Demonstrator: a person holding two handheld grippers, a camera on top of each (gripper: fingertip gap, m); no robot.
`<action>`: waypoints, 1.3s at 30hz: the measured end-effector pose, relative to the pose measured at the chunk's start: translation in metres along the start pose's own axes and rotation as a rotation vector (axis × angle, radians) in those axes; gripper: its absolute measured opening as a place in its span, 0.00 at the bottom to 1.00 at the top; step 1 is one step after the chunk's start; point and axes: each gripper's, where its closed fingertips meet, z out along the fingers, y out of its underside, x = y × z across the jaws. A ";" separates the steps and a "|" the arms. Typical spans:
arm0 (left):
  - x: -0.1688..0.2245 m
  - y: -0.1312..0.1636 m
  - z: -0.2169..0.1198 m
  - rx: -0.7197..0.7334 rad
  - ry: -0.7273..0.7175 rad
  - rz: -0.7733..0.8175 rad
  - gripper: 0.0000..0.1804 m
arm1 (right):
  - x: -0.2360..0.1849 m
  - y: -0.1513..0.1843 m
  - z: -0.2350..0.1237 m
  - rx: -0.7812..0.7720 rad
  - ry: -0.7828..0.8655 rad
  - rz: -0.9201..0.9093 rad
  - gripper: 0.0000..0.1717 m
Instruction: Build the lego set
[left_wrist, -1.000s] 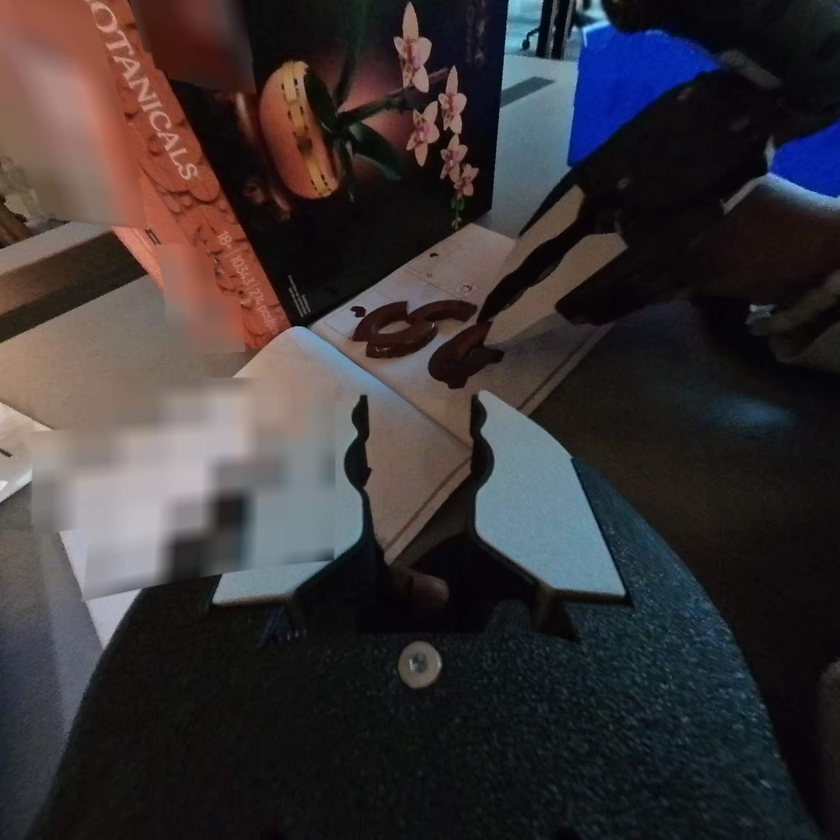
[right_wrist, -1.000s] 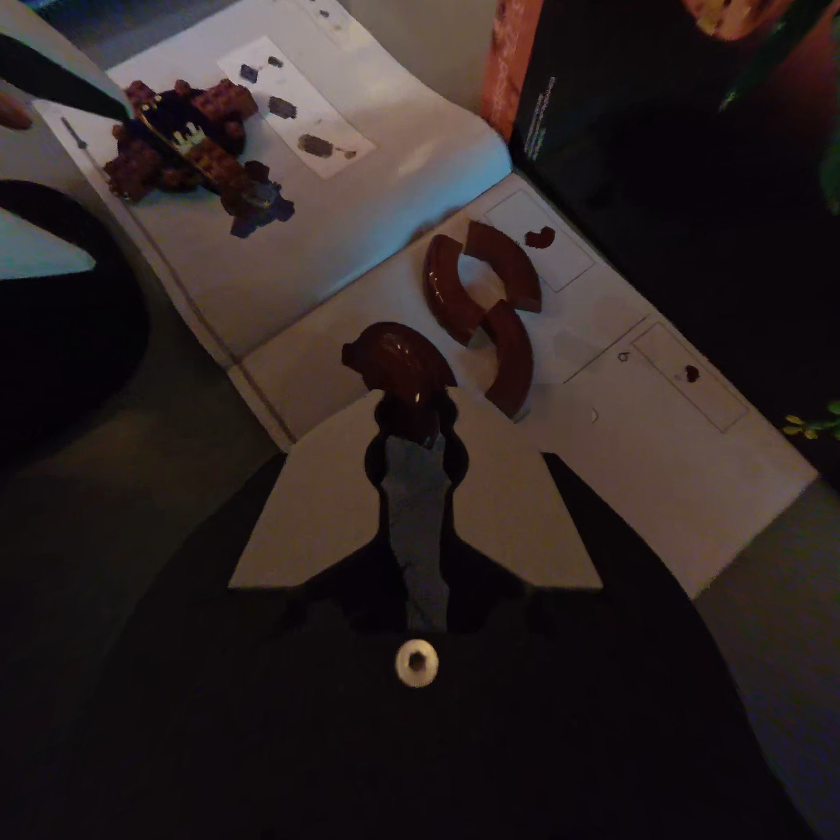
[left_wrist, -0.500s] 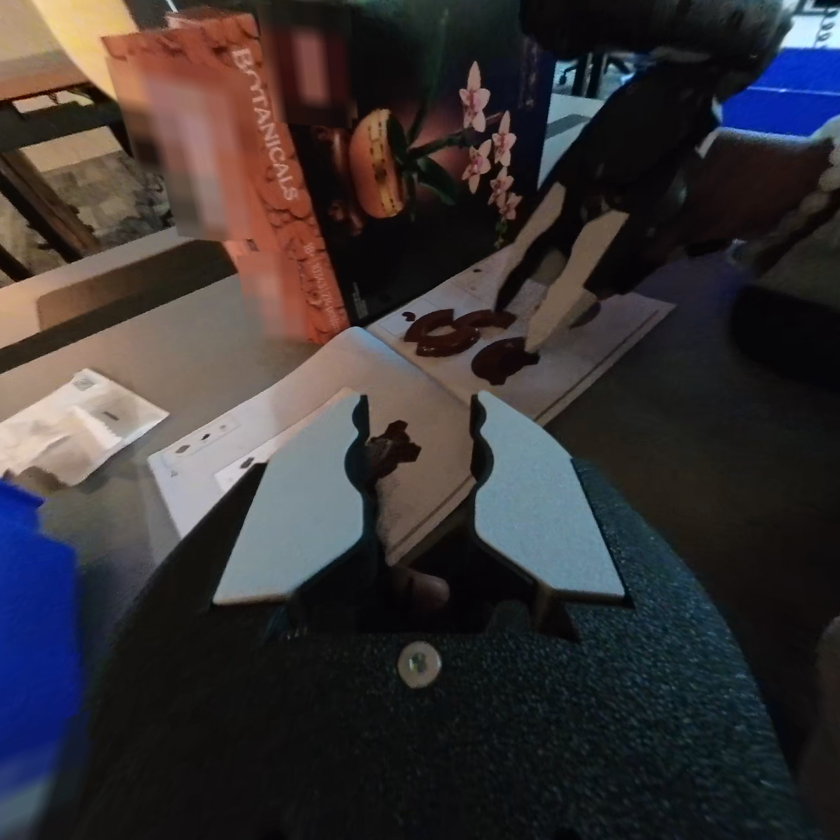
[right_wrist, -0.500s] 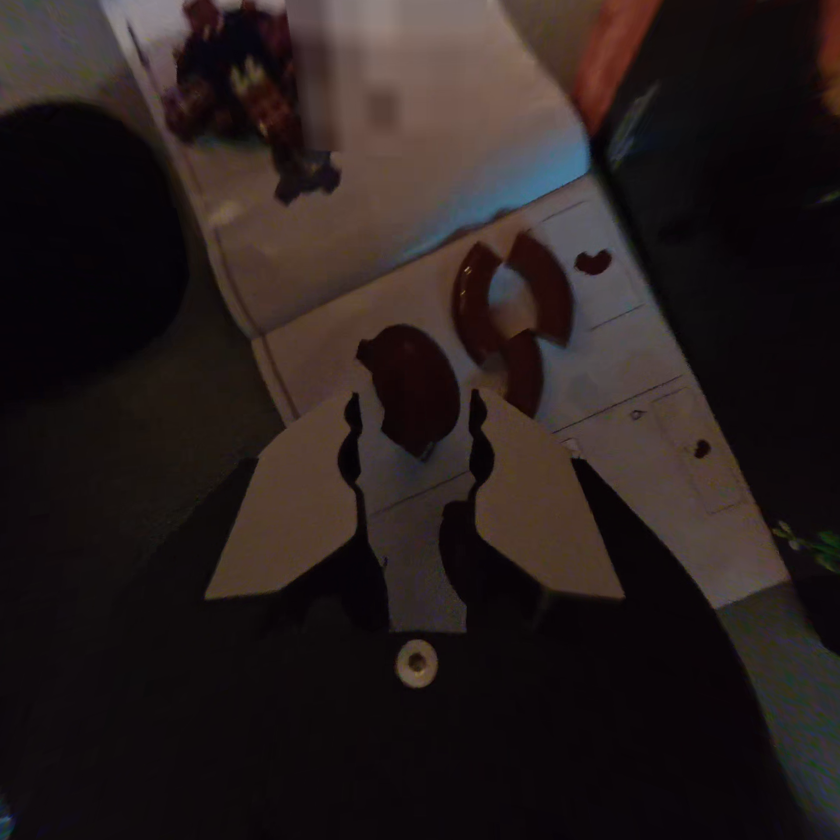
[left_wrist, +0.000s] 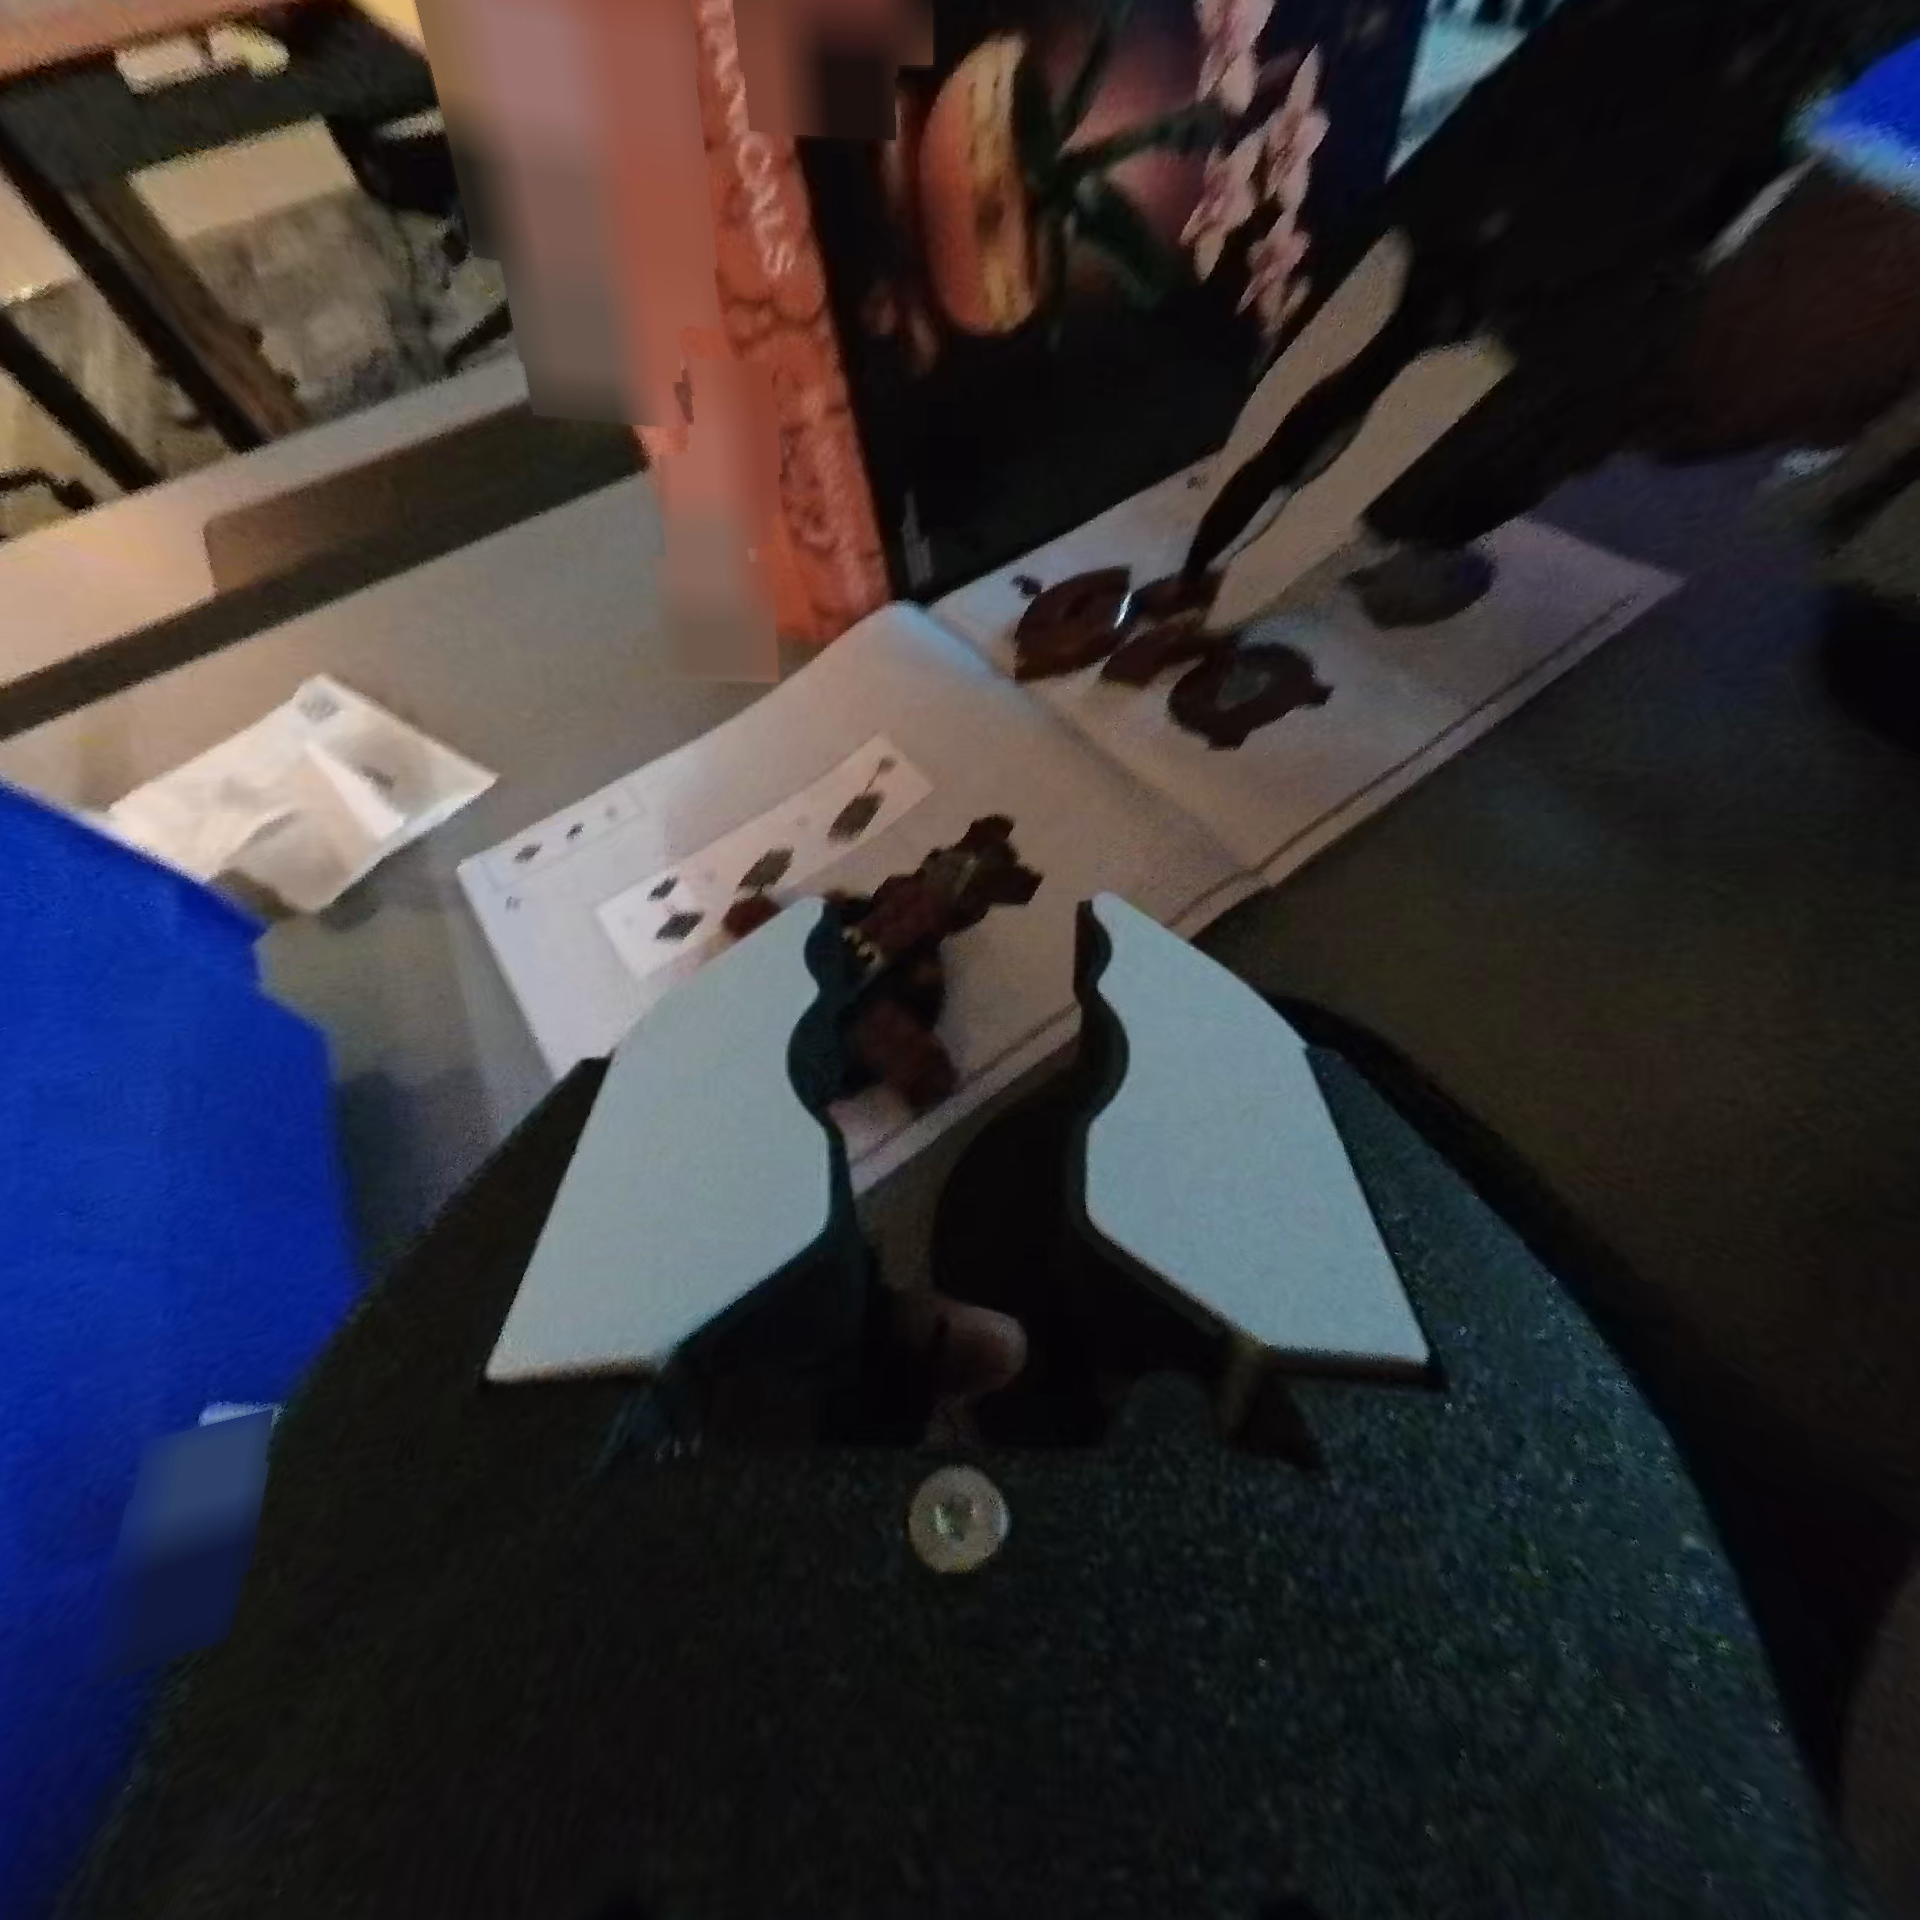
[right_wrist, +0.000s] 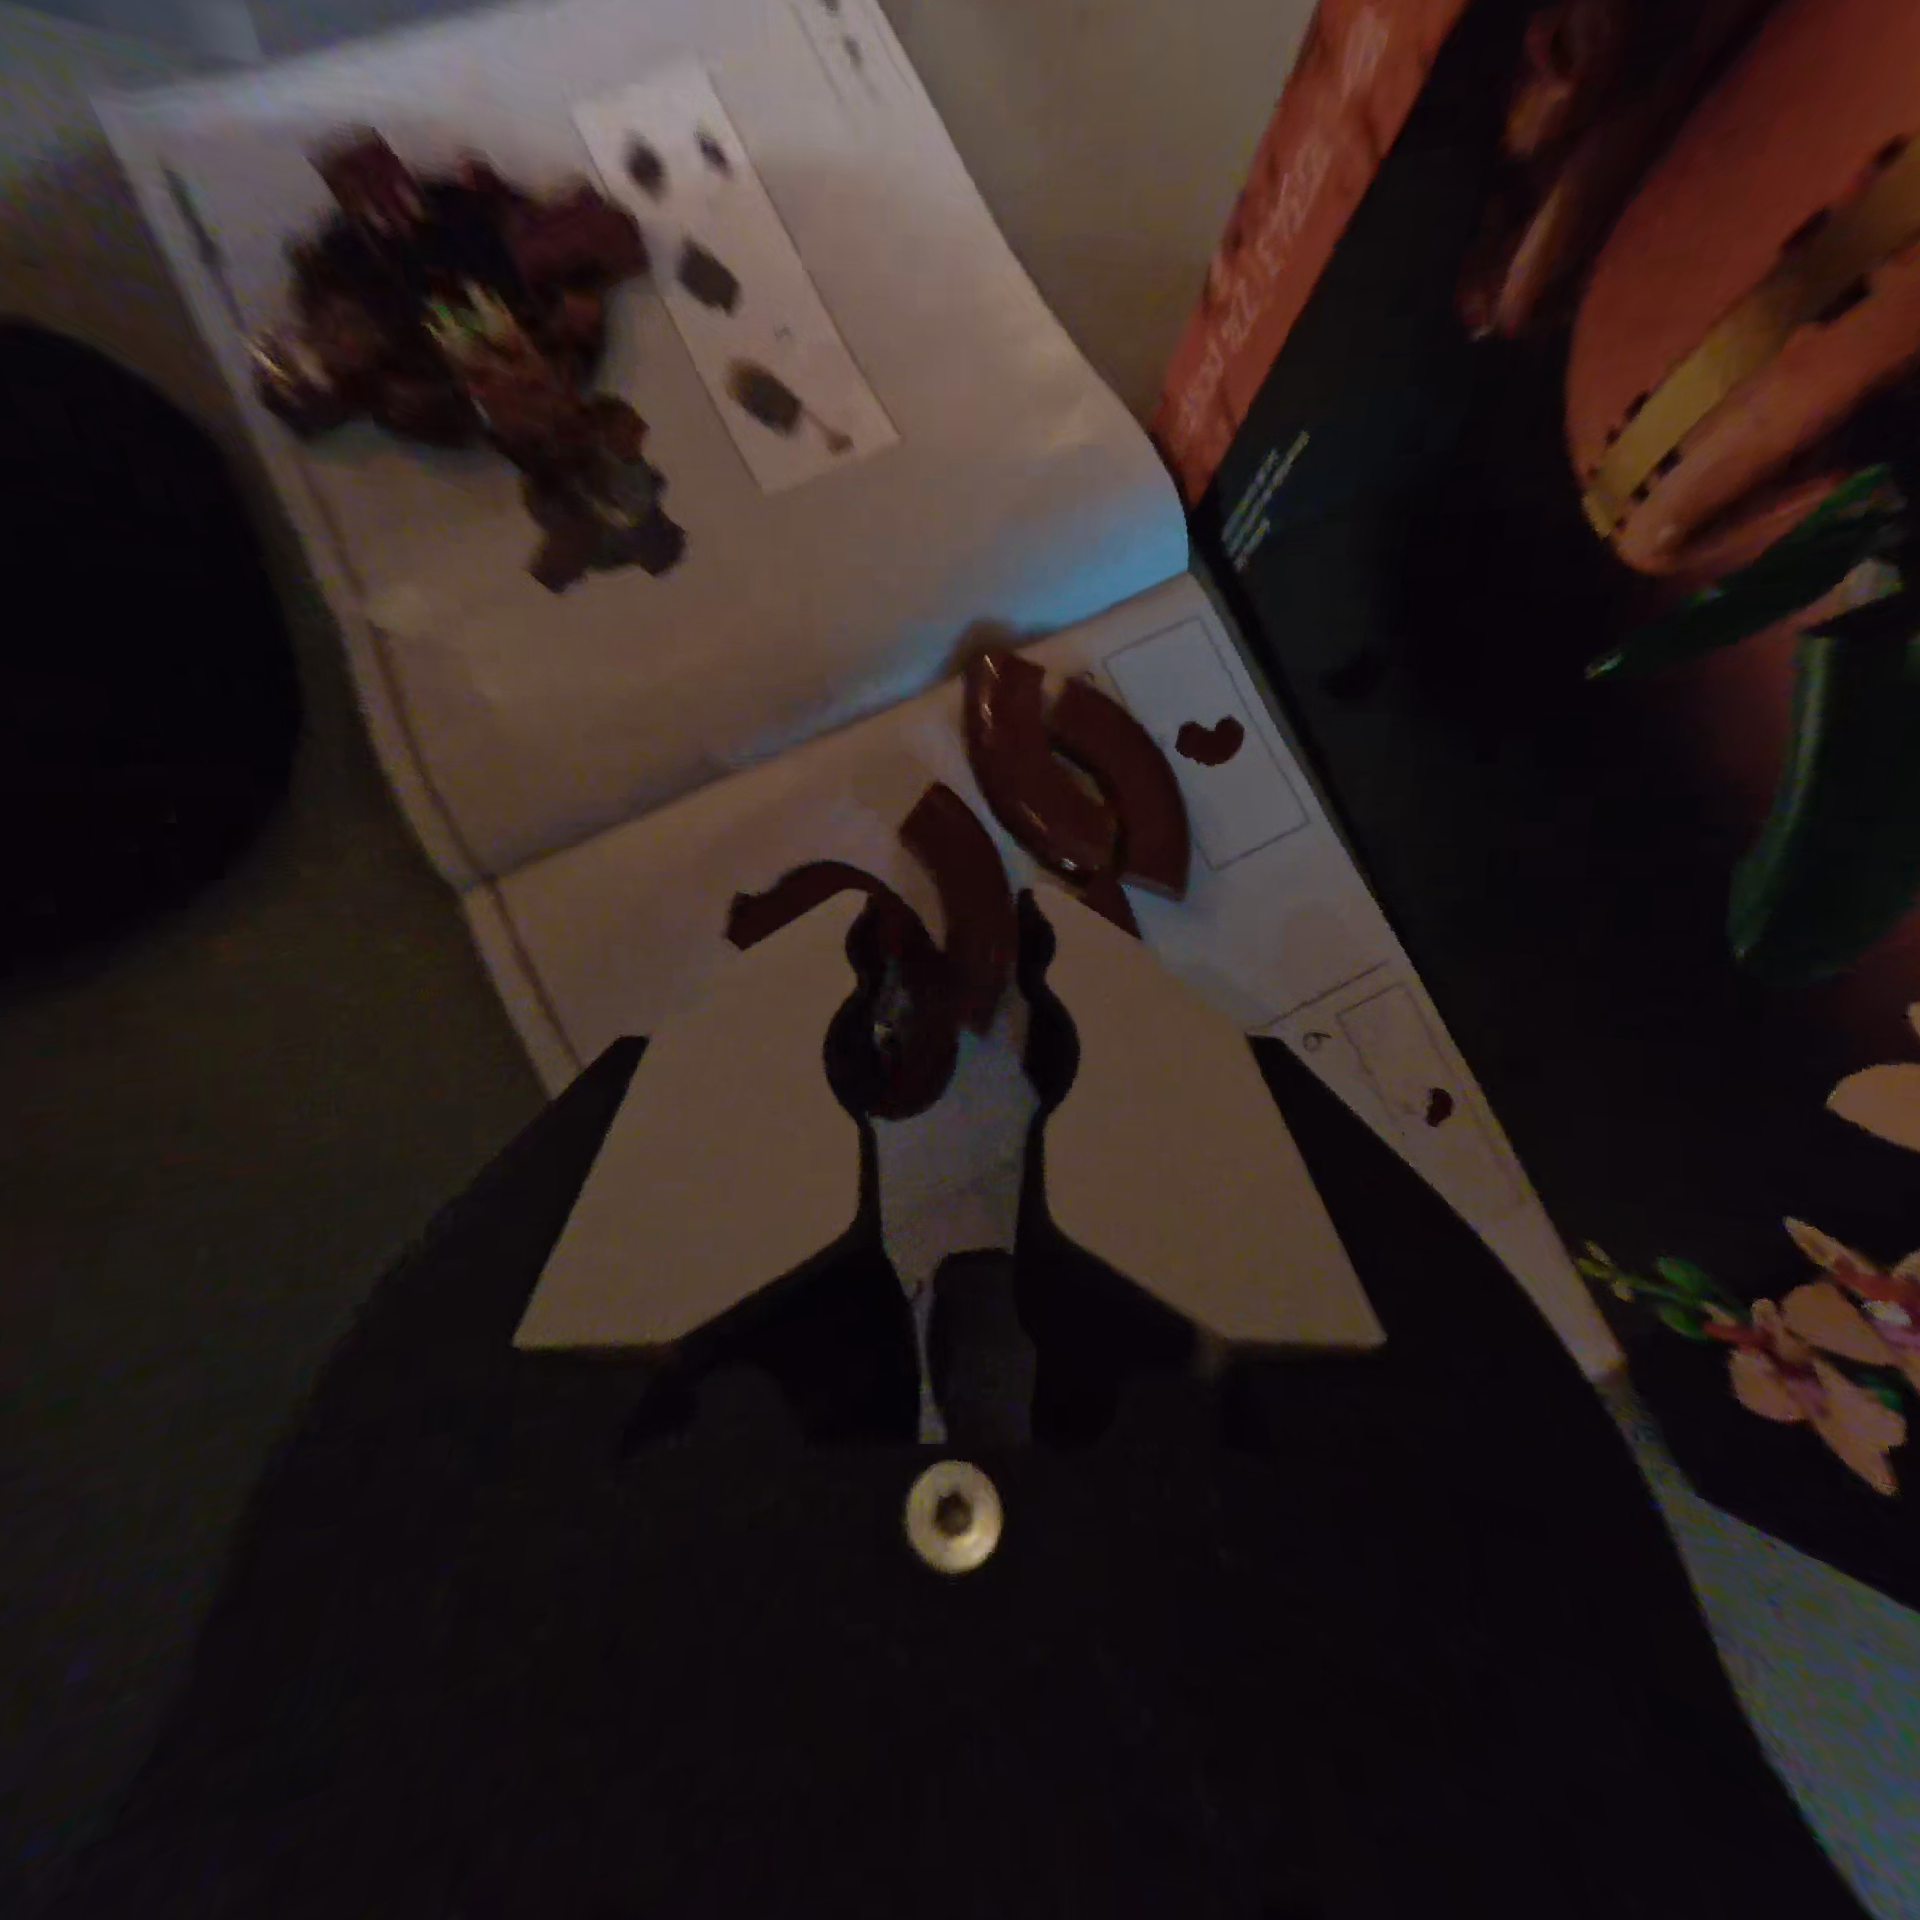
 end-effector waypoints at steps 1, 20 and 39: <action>-0.005 0.007 0.000 -0.035 -0.026 0.000 0.24 | -0.006 -0.007 -0.005 0.066 -0.031 0.029 0.17; -0.026 0.053 0.050 -0.402 0.090 -0.101 0.26 | -0.024 -0.032 -0.118 0.955 -0.116 0.150 0.57; -0.002 0.048 0.060 -0.439 0.168 -0.105 0.24 | -0.029 -0.020 -0.094 0.876 -0.159 0.150 0.59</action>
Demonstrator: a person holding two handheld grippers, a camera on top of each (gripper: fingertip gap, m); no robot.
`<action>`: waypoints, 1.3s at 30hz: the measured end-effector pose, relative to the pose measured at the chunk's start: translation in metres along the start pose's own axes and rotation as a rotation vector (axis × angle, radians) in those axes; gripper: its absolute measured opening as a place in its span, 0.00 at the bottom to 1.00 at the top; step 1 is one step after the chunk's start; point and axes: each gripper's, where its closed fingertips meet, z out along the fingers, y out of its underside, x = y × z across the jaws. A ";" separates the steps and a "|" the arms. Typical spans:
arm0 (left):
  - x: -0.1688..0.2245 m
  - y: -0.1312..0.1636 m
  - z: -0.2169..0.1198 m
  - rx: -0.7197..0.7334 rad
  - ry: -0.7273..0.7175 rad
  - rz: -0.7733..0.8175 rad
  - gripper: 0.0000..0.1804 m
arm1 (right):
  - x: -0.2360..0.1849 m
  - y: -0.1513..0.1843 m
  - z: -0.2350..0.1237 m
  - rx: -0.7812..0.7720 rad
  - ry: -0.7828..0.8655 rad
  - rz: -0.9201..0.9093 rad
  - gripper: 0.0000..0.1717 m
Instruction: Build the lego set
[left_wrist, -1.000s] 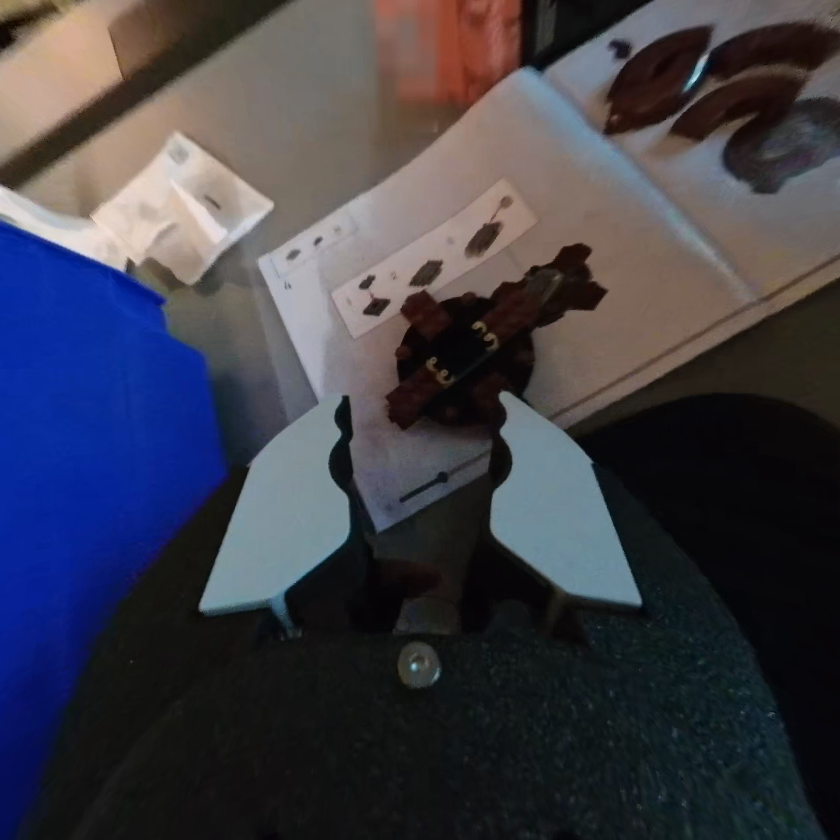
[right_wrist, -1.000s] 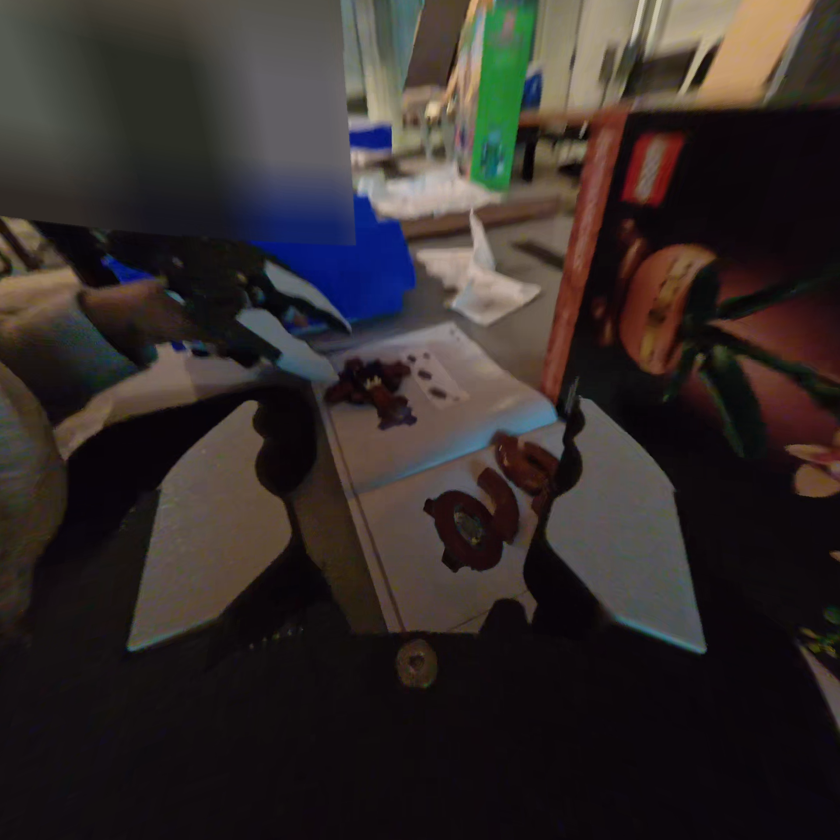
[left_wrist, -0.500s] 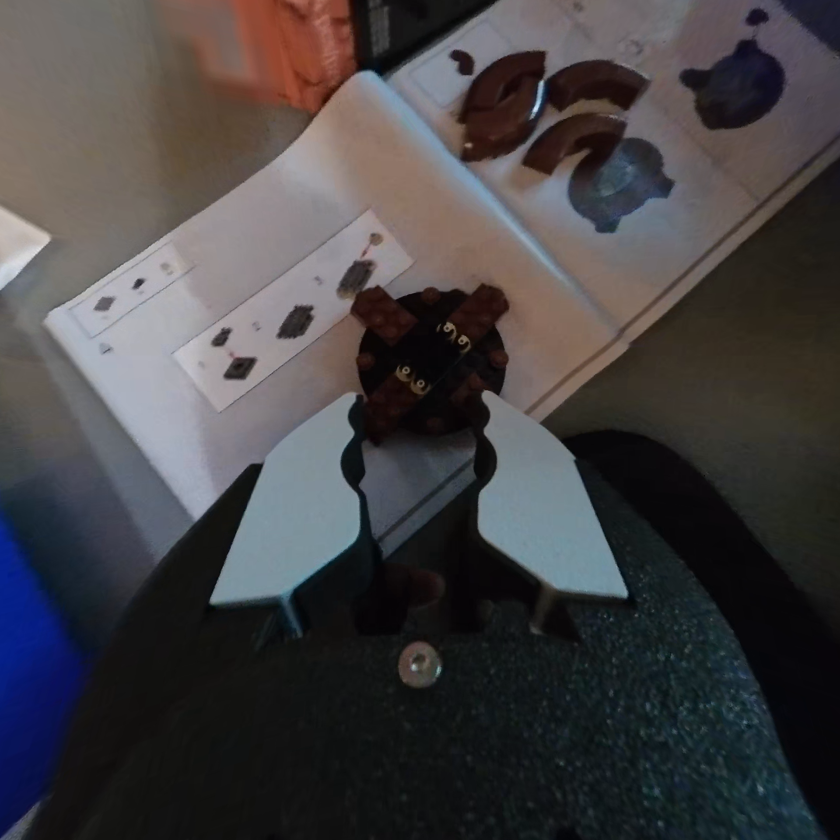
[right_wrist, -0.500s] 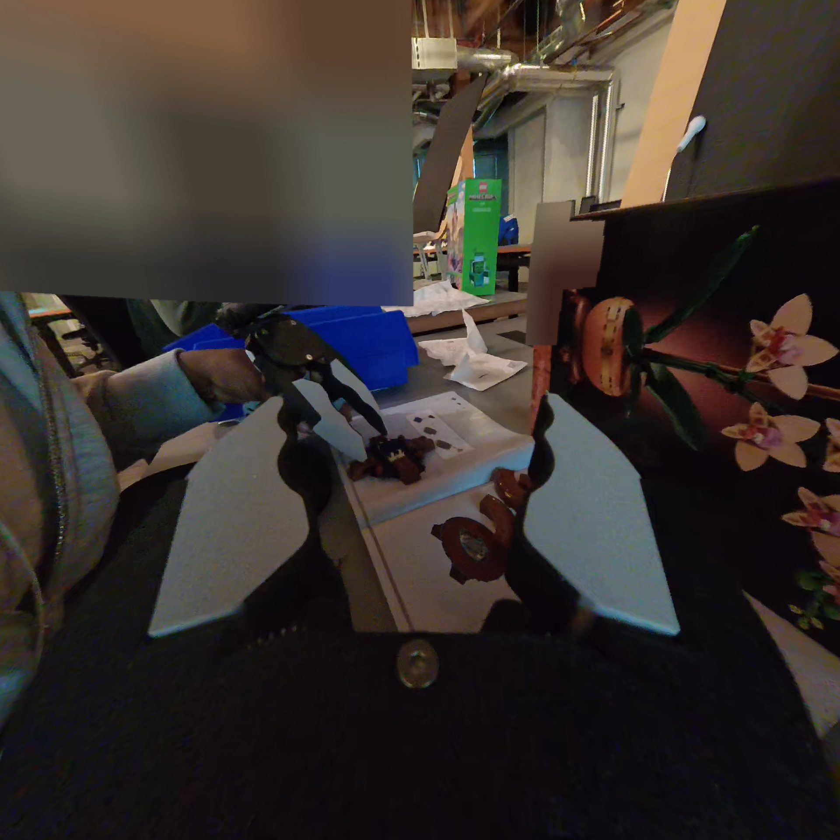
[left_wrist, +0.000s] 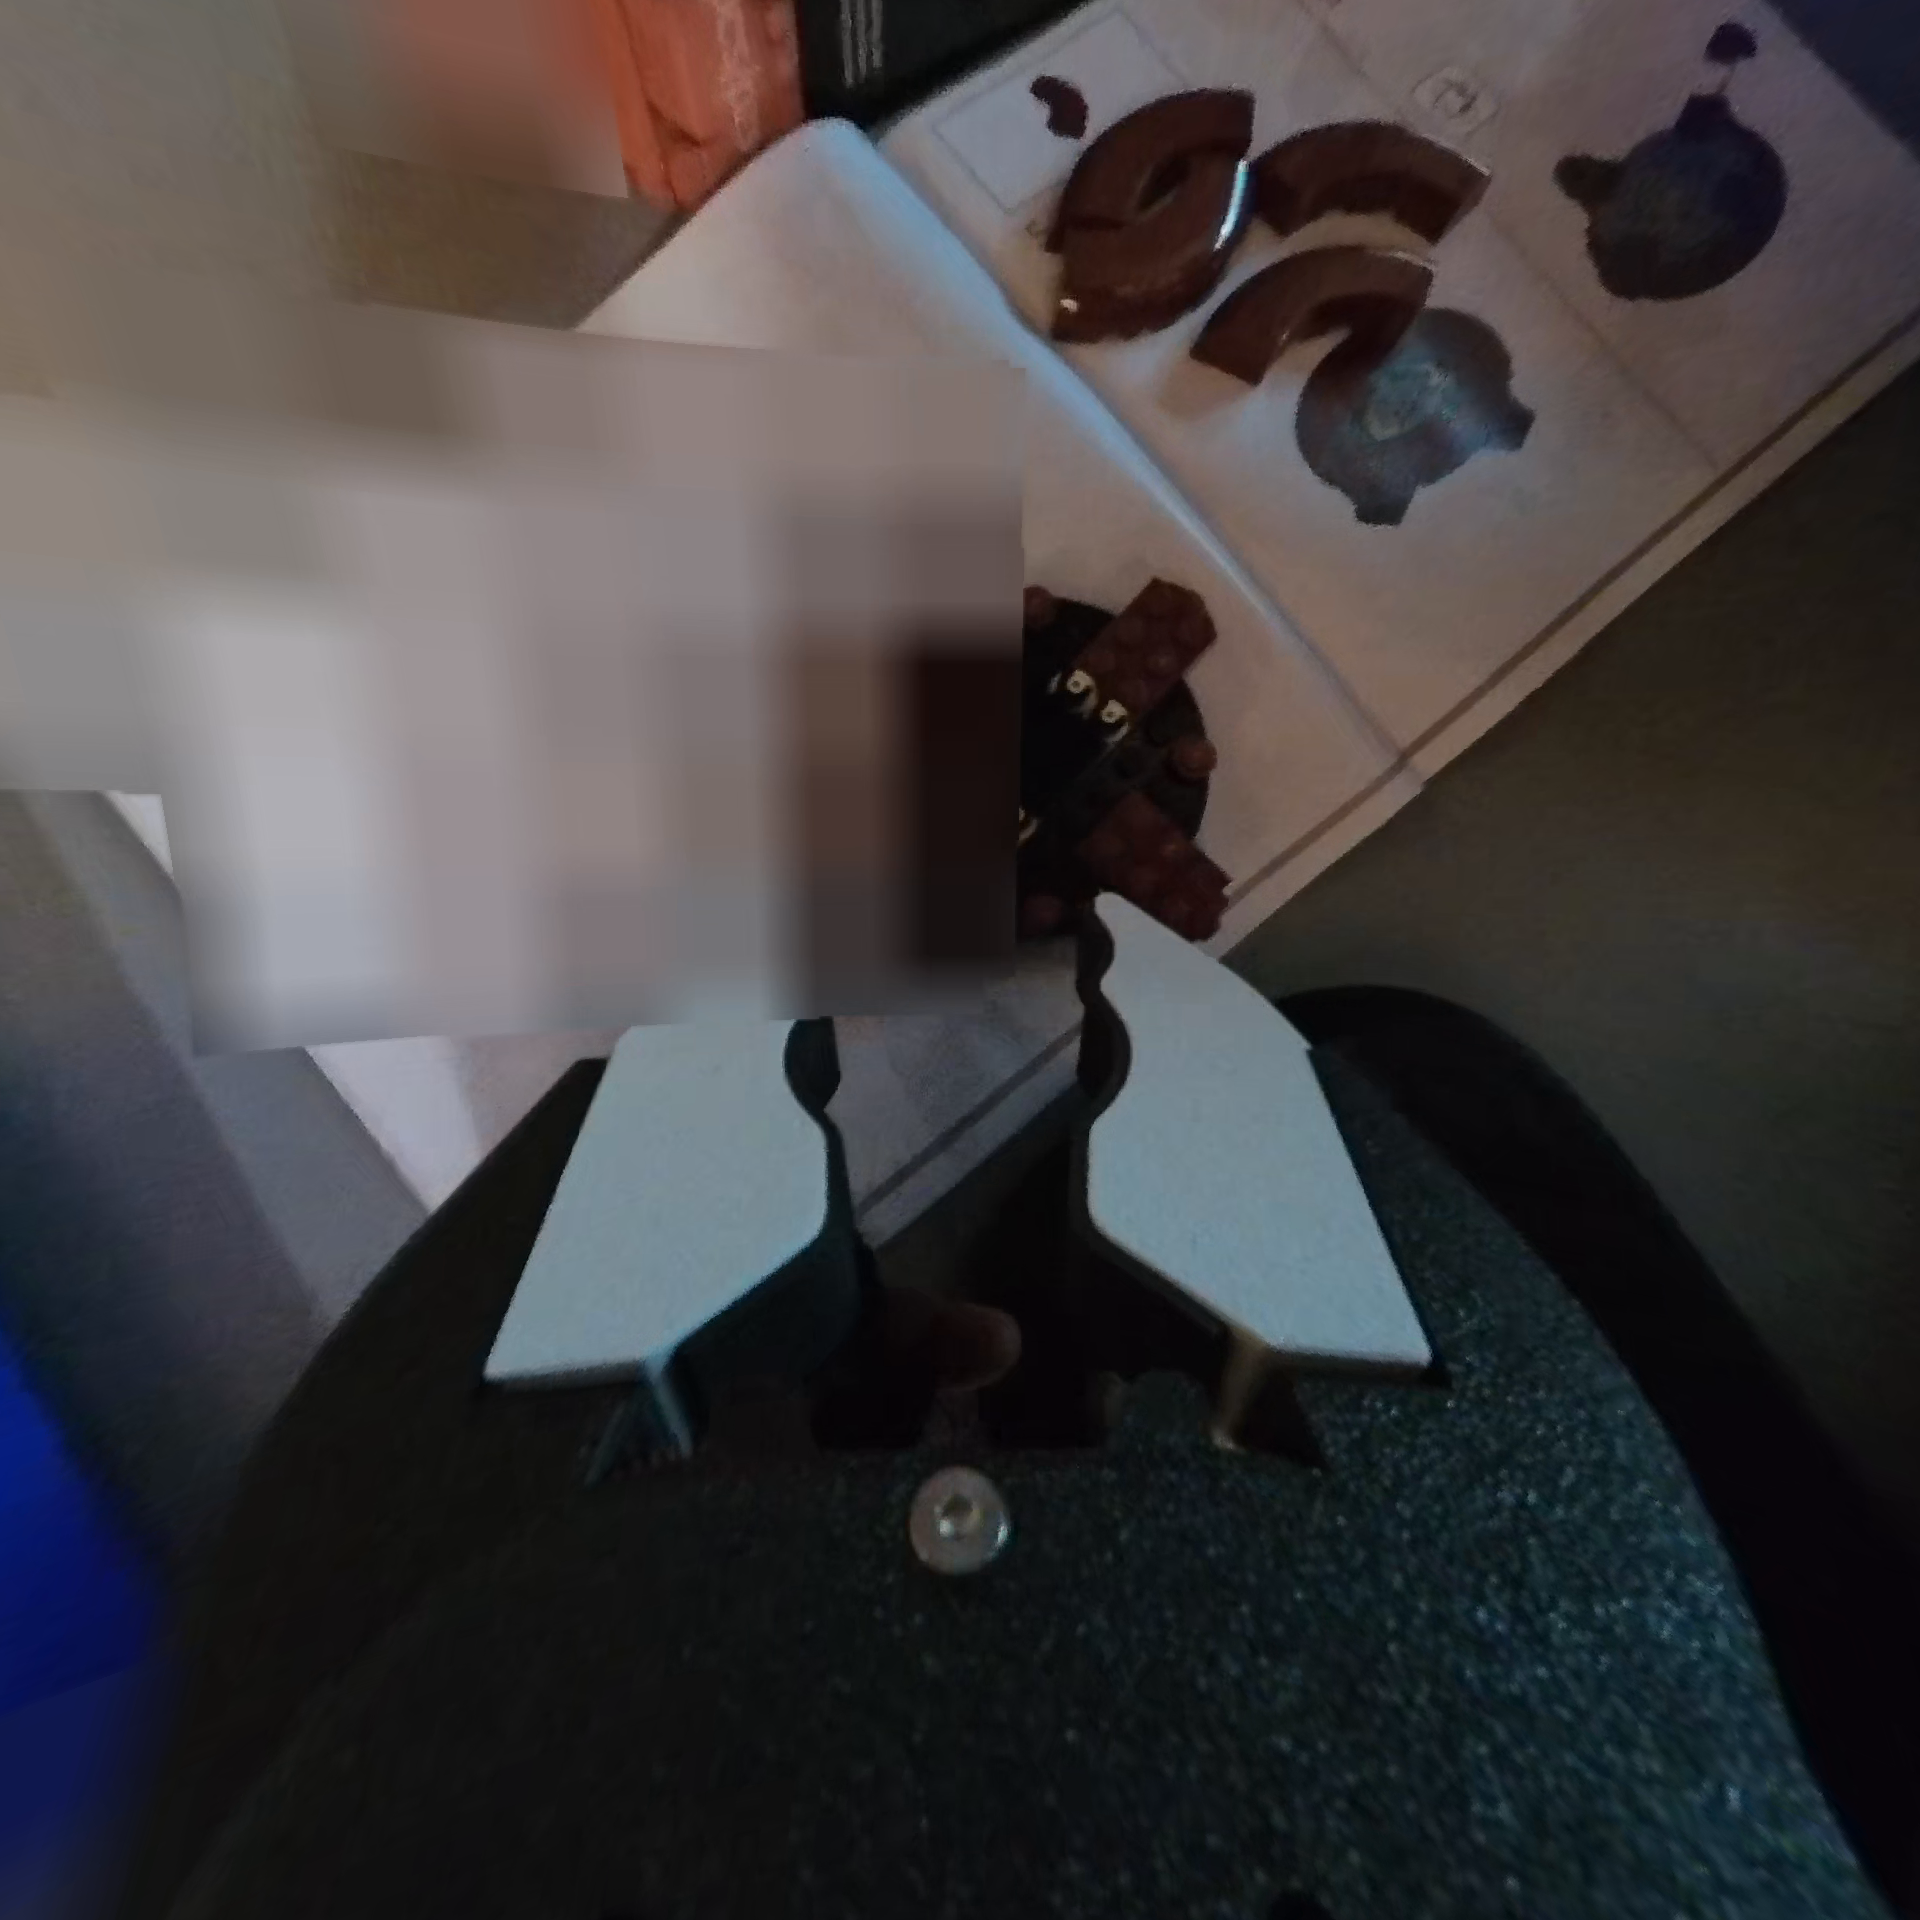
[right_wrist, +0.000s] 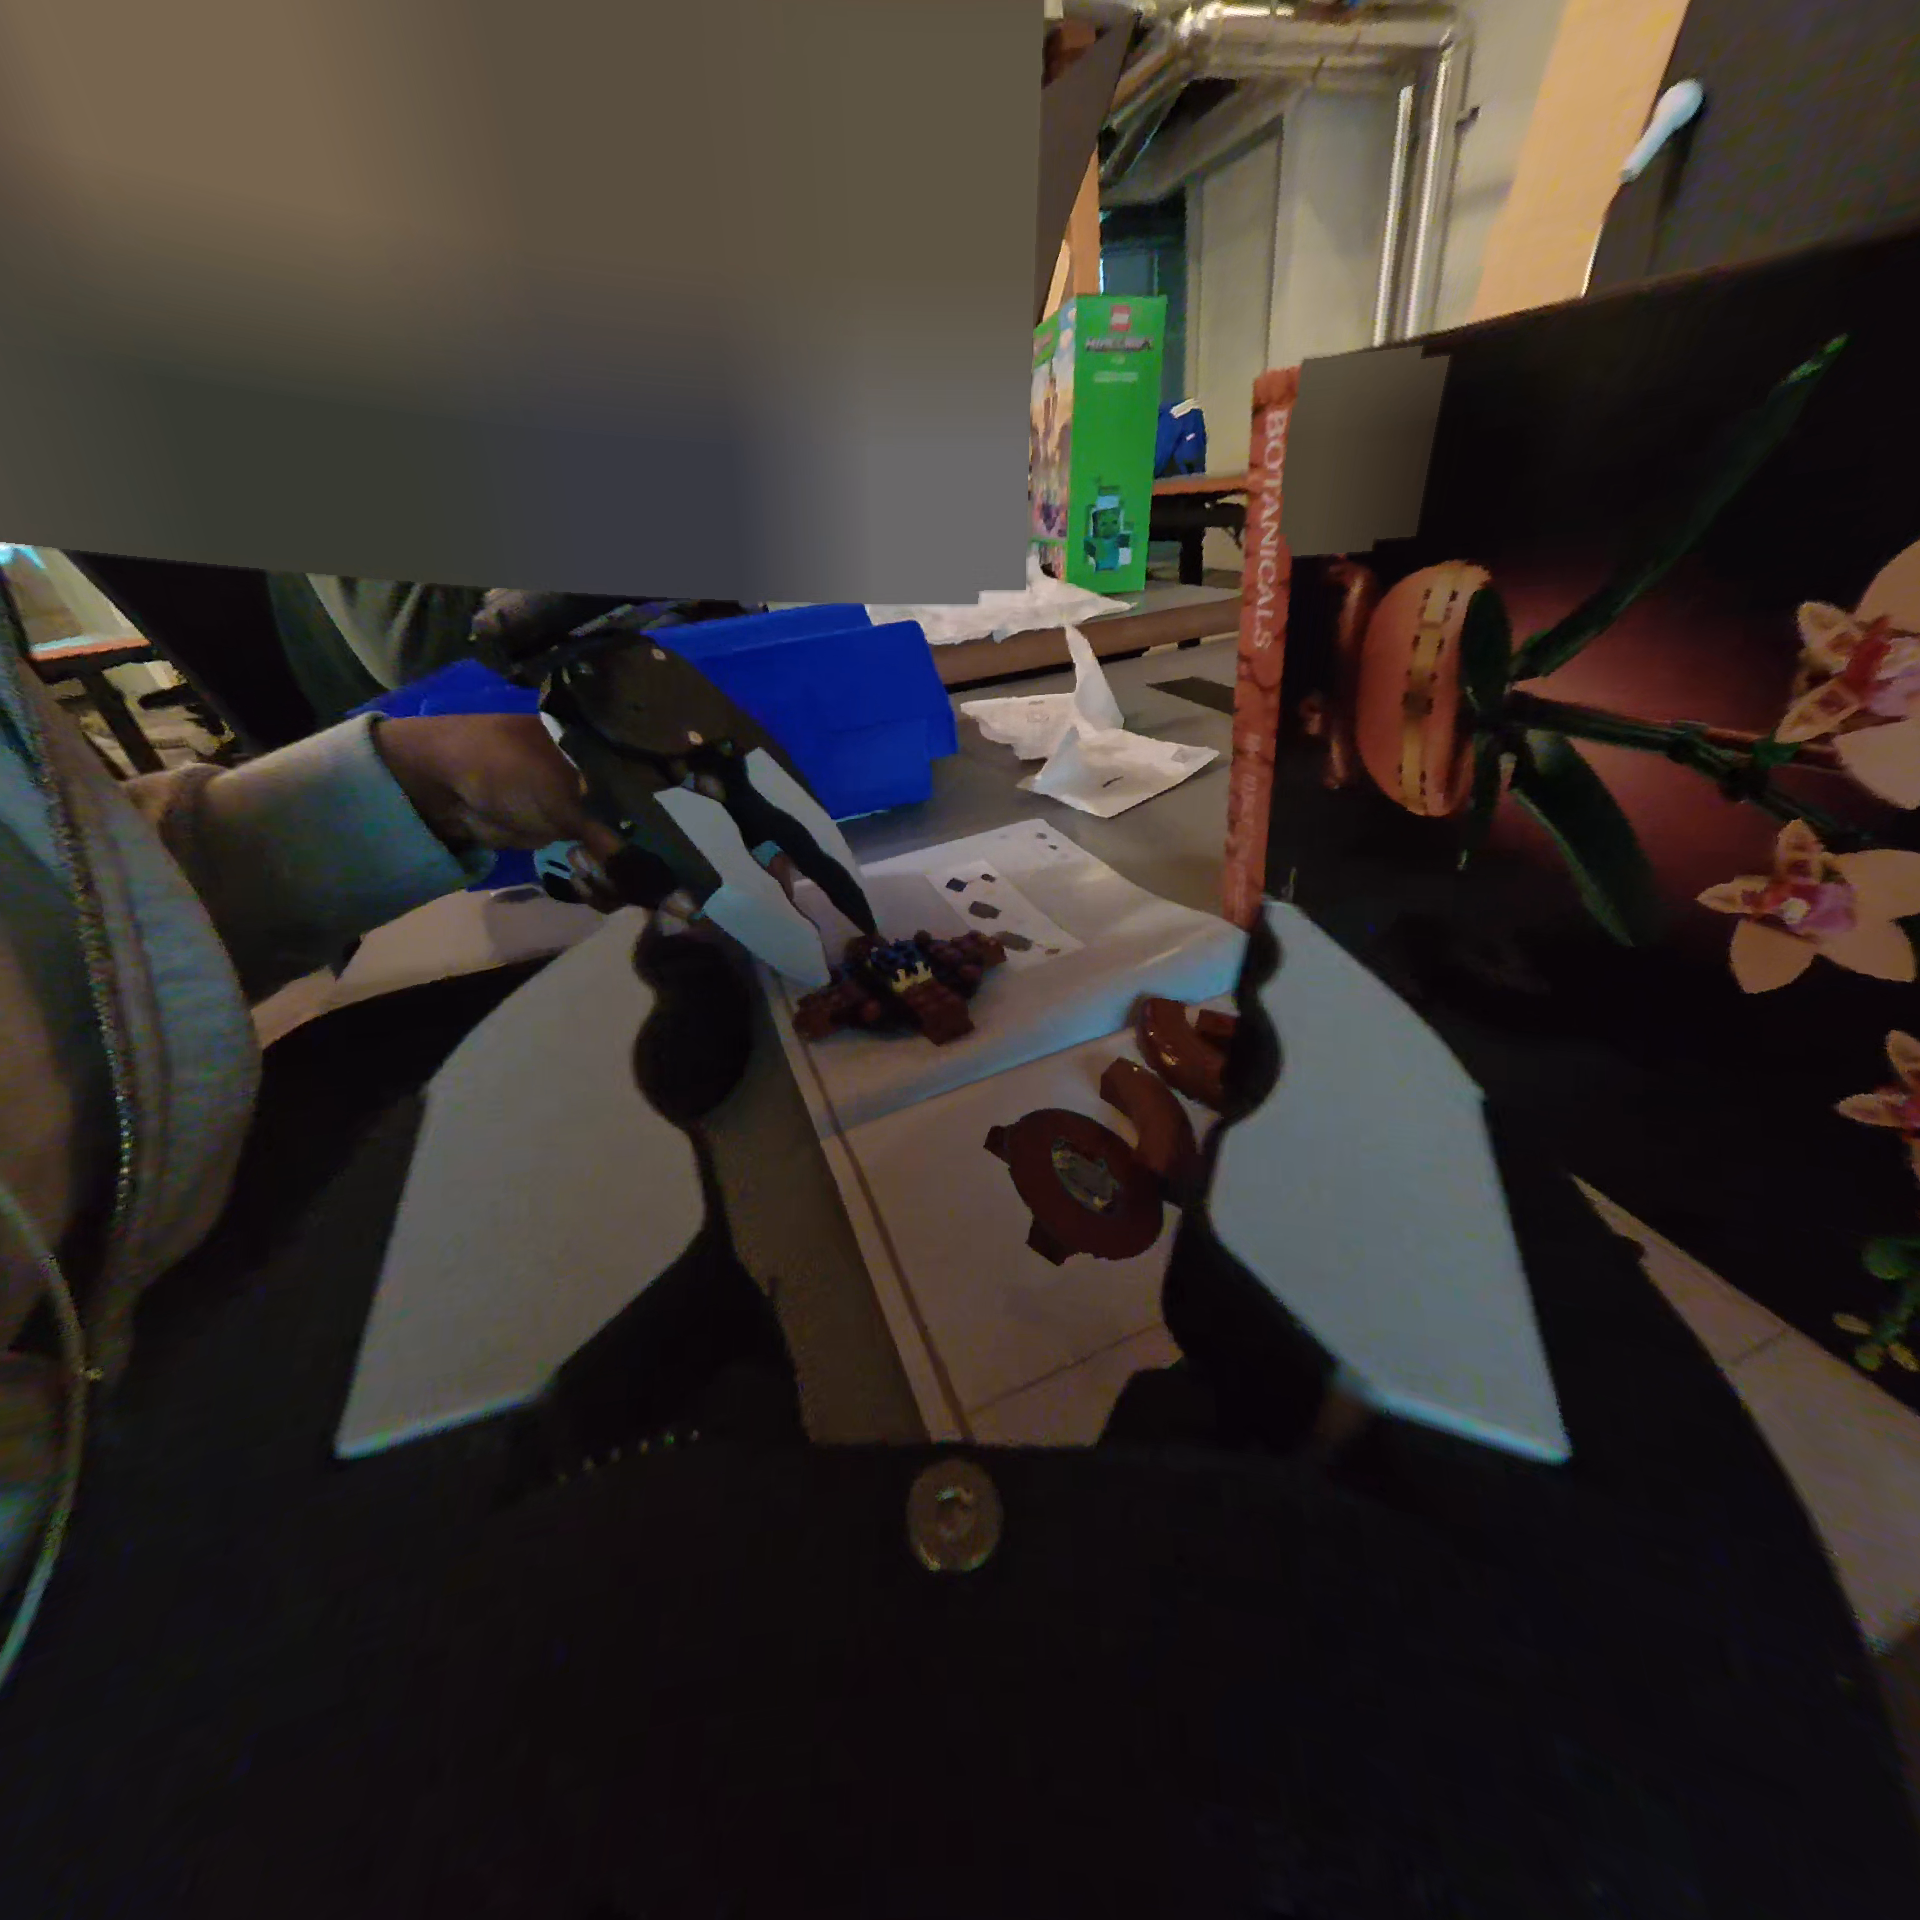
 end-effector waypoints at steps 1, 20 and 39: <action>0.004 -0.001 0.002 -0.001 0.019 0.008 0.24 | 0.000 0.002 0.002 -0.005 0.003 0.015 0.65; 0.042 -0.019 0.013 0.089 0.180 0.100 0.21 | 0.022 0.014 0.013 -0.198 0.099 0.020 0.24; 0.076 -0.026 0.026 0.004 0.331 0.218 0.21 | 0.000 0.095 0.029 -0.773 -0.038 0.256 0.37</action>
